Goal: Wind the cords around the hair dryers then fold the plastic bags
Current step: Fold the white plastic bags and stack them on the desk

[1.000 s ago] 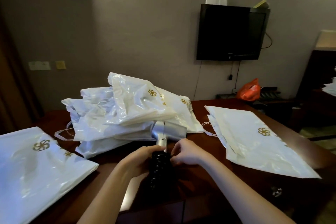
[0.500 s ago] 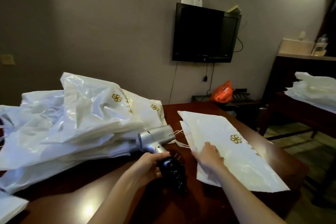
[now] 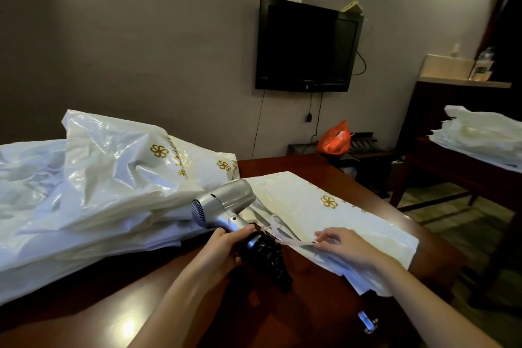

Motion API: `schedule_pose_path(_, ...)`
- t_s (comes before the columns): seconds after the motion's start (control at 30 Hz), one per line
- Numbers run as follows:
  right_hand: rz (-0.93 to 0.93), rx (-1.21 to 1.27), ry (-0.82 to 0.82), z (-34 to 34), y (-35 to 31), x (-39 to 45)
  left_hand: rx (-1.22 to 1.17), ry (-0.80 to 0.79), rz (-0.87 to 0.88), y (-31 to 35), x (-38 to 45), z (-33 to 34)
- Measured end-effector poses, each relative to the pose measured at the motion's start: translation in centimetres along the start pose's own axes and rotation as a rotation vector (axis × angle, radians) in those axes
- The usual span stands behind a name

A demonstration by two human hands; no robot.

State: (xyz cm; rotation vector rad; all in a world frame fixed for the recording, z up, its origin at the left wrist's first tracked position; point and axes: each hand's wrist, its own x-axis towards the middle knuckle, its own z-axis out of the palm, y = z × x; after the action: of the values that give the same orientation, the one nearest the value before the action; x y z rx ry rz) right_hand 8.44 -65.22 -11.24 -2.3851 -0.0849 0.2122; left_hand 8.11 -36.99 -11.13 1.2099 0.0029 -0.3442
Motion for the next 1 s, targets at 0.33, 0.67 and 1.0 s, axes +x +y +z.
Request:
schedule_pose_path(0.33, 0.112, -0.659, 0.305, 6.6, -3.2, 2.0, -0.097, 0.065, -0.021, 0.6, -1.3, -0.3)
schedule_pose_path(0.67, -0.143, -0.754, 0.083, 0.5, -2.2, 0.6, -0.105, 0.129, -0.028, -0.7, -1.1, 0.3)
schedule_pose_path(1.0, -0.058, -0.228, 0.143, -3.9, -2.9, 1.1, -0.254, 0.029, 0.011, -2.2, -1.4, 2.6)
